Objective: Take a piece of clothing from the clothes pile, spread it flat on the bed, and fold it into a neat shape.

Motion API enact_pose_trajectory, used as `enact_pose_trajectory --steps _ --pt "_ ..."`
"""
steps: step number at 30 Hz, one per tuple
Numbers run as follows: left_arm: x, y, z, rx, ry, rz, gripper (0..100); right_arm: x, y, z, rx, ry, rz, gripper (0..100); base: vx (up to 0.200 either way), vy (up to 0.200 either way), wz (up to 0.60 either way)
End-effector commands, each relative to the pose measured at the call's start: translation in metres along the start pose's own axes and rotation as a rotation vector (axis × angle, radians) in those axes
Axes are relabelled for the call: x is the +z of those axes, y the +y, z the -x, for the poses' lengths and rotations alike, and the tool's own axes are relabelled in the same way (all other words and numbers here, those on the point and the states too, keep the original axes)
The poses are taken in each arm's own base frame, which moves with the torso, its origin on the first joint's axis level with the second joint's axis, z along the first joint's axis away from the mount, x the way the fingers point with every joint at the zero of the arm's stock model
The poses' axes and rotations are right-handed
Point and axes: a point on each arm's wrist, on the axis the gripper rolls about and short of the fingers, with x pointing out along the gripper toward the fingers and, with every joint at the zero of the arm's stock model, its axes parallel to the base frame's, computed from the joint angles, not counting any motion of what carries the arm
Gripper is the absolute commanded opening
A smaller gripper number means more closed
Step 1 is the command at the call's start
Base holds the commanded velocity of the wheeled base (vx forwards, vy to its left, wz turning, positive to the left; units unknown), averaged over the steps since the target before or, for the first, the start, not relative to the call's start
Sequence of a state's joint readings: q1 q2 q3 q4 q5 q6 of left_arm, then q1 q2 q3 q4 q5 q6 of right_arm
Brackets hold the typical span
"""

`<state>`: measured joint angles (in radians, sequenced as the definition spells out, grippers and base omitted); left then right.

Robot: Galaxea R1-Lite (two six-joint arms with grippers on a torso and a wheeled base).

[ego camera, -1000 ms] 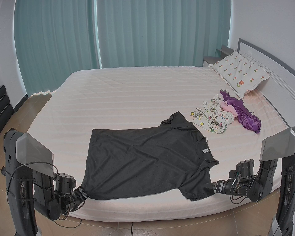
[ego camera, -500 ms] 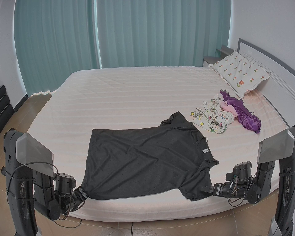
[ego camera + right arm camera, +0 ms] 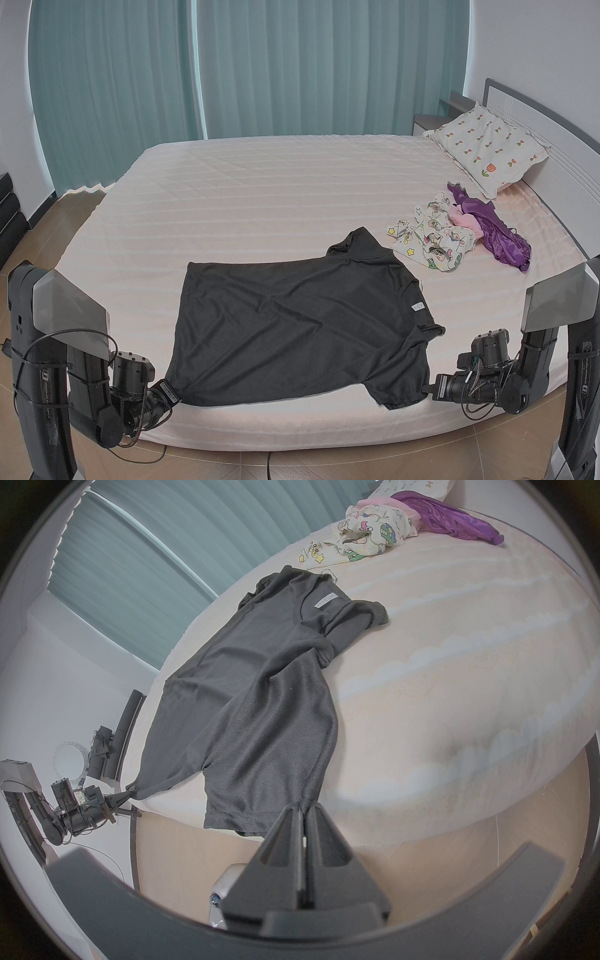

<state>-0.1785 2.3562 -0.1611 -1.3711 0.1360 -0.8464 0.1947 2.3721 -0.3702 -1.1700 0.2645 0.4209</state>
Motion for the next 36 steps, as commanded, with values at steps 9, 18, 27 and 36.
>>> enact_pose_trajectory --steps 9,18,27,36 --pt "0.0 0.0 0.002 0.0 0.0 -0.002 0 -0.008 -0.019 0.037 -0.067 0.004 -0.026 0 0.0 0.0 0.0" --pt "-0.003 -0.002 0.02 -0.011 -0.002 -0.038 0 -0.027 -0.016 0.077 -0.089 0.032 -0.031 0 0.0 0.0 0.0" --pt "-0.009 -0.007 0.052 -0.065 -0.001 -0.169 0 -0.038 -0.01 0.108 -0.128 0.067 -0.039 0 0.0 0.0 0.0" --pt "-0.013 0.001 0.052 -0.002 0.05 -0.251 0 -0.049 -0.004 0.132 -0.23 0.138 -0.052 0 0.0 0.0 0.0"
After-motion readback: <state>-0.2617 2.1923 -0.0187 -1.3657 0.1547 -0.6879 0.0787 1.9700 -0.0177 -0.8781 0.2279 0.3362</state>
